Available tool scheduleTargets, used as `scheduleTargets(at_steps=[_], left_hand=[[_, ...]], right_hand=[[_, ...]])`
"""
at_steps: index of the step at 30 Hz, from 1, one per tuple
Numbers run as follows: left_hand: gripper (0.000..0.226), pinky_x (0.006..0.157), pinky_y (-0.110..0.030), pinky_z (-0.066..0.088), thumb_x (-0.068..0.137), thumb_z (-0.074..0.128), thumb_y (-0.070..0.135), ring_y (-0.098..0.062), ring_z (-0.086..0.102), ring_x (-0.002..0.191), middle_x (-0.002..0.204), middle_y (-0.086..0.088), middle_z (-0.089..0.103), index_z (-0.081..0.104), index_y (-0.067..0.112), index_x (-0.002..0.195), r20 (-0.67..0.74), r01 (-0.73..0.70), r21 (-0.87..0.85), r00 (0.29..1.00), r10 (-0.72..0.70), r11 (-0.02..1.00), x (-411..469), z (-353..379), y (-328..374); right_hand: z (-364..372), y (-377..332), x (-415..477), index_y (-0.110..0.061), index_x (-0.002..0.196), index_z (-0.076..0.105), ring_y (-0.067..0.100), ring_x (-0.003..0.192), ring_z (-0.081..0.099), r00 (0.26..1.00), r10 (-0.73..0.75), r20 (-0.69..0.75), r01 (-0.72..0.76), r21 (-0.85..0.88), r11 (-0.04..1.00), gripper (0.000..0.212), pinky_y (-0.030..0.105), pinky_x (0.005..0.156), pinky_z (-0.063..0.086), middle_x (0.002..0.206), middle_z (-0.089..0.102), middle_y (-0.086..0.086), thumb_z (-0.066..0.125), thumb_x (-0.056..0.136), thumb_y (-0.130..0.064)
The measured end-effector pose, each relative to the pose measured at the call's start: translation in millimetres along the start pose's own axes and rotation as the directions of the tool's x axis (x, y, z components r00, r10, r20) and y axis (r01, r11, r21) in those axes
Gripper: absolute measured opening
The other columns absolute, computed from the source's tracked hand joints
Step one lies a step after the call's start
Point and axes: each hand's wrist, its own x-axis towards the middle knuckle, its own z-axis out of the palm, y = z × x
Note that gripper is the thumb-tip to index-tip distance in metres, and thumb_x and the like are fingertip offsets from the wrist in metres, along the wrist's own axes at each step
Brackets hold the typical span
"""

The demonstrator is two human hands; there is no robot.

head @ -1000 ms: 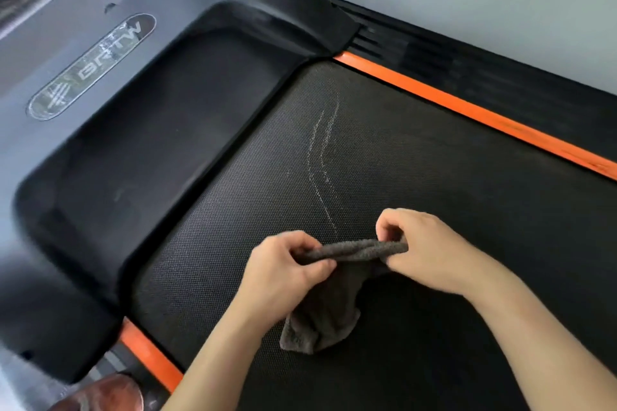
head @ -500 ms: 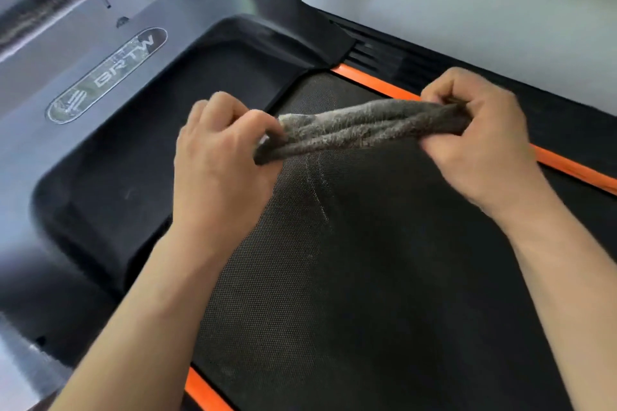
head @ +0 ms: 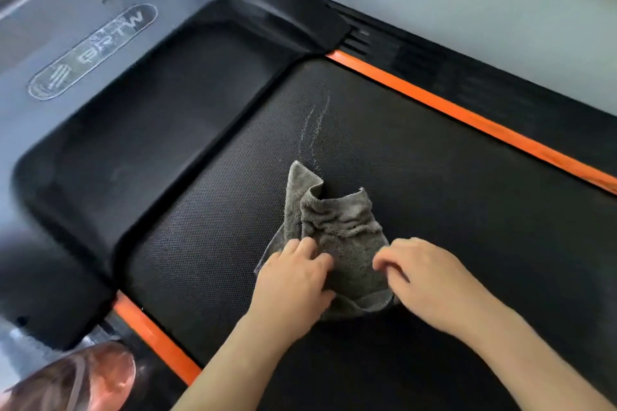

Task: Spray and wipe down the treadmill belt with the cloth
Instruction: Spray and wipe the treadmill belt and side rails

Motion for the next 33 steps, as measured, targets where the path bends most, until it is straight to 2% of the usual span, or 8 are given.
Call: scheduleTargets(at_steps=[4, 8, 12, 16, 22, 26, 29, 33], left_hand=[[0.023, 0.055, -0.031, 0.051, 0.072, 0.078, 0.041, -0.016, 0.056, 0.080, 0.087, 0.008, 0.052, 0.059, 0.028, 0.075, 0.047, -0.070, -0.066, 0.996, 0.073, 0.995, -22.8, 10.6, -11.8], [0.024, 0.057, -0.023, 0.045, 0.065, 0.074, 0.047, -0.007, 0.057, 0.074, 0.078, 0.015, 0.055, 0.059, 0.029, 0.071, 0.141, -0.161, -0.046, 0.976, 0.166, 0.986, -53.7, 13.5, -9.4], [0.033, 0.077, -0.032, 0.049, 0.093, 0.042, 0.048, -0.022, 0.064, 0.097, 0.104, 0.003, 0.066, 0.058, 0.022, 0.107, 0.227, 0.087, -0.023, 0.971, -0.079, 0.996, -60.0, 2.6, -7.0], [0.025, 0.064, -0.033, 0.055, 0.087, 0.047, 0.033, -0.017, 0.064, 0.076, 0.078, 0.008, 0.064, 0.066, 0.024, 0.074, -0.035, 0.209, -0.078, 0.977, -0.212, 0.975, -41.2, 22.3, -23.7], [0.026, 0.076, -0.038, 0.048, 0.084, 0.060, 0.024, -0.022, 0.060, 0.105, 0.125, -0.001, 0.062, 0.065, 0.020, 0.109, -0.276, 0.109, -0.030, 0.955, -0.113, 0.994, 24.3, 35.6, 2.5], [0.015, 0.066, -0.037, 0.037, 0.082, 0.053, 0.021, -0.024, 0.061, 0.085, 0.097, 0.001, 0.067, 0.068, 0.021, 0.085, -0.351, 0.112, -0.006, 0.930, -0.107, 0.994, 52.7, 22.0, 0.0], [0.027, 0.062, -0.036, 0.039, 0.081, 0.043, 0.025, -0.026, 0.059, 0.076, 0.080, 0.000, 0.065, 0.068, 0.014, 0.080, -0.301, 0.362, -0.068, 0.881, -0.365, 0.930, 30.7, 12.2, -33.6], [0.033, 0.064, -0.046, 0.050, 0.081, 0.037, 0.024, -0.032, 0.054, 0.079, 0.088, -0.007, 0.059, 0.064, 0.007, 0.090, -0.271, 0.502, -0.217, 0.793, -0.546, 0.837, -15.9, 20.0, -71.3]], right_hand=[[33.8, -18.3, 14.9, -0.034, 0.135, 0.053, 0.010, 0.103, 0.058, 0.997, -0.063, -0.034, 0.068, 0.142, 0.987, 0.034, 0.027, 0.085, 0.047, 0.117, 0.056, -0.013, 0.048, 0.102, -0.028], [49.1, -29.1, 22.3, -0.027, 0.111, 0.066, 0.017, 0.082, 0.061, 0.965, -0.097, -0.242, 0.059, -0.157, 0.986, 0.025, 0.031, 0.064, 0.050, 0.087, 0.062, -0.008, 0.060, 0.091, -0.040], [80.7, -51.4, 39.2, -0.027, 0.124, 0.066, 0.025, 0.124, 0.057, 0.917, -0.338, -0.211, 0.276, -0.277, 0.921, 0.043, 0.044, 0.097, 0.050, 0.130, 0.062, 0.004, 0.047, 0.089, -0.044], [102.3, -42.1, 70.1, -0.034, 0.148, 0.042, 0.020, 0.145, 0.036, 0.899, -0.438, -0.025, 0.401, -0.358, 0.843, 0.052, 0.045, 0.114, 0.033, 0.158, 0.037, -0.001, 0.031, 0.099, -0.046], [37.9, 30.7, 121.6, -0.028, 0.157, 0.023, 0.022, 0.151, 0.020, 0.957, 0.005, -0.289, -0.106, -0.335, 0.936, 0.066, 0.047, 0.117, 0.022, 0.163, 0.026, 0.002, 0.023, 0.098, -0.056], [30.7, 15.5, 142.9, -0.015, 0.159, 0.013, 0.026, 0.153, 0.006, 0.905, 0.292, -0.310, -0.363, -0.204, 0.909, 0.071, 0.050, 0.121, 0.014, 0.167, 0.010, 0.006, 0.020, 0.099, -0.054], [68.4, -65.8, 160.1, -0.016, 0.153, 0.037, 0.026, 0.149, 0.026, 0.945, -0.007, -0.328, -0.092, -0.285, 0.954, 0.069, 0.052, 0.117, 0.024, 0.162, 0.029, 0.005, 0.020, 0.095, -0.051], [81.6, -124.6, 185.7, -0.027, 0.159, 0.009, 0.017, 0.154, -0.004, 0.929, -0.368, 0.029, 0.354, -0.350, 0.867, 0.062, 0.048, 0.121, -0.003, 0.168, 0.000, -0.004, 0.021, 0.103, -0.050]])
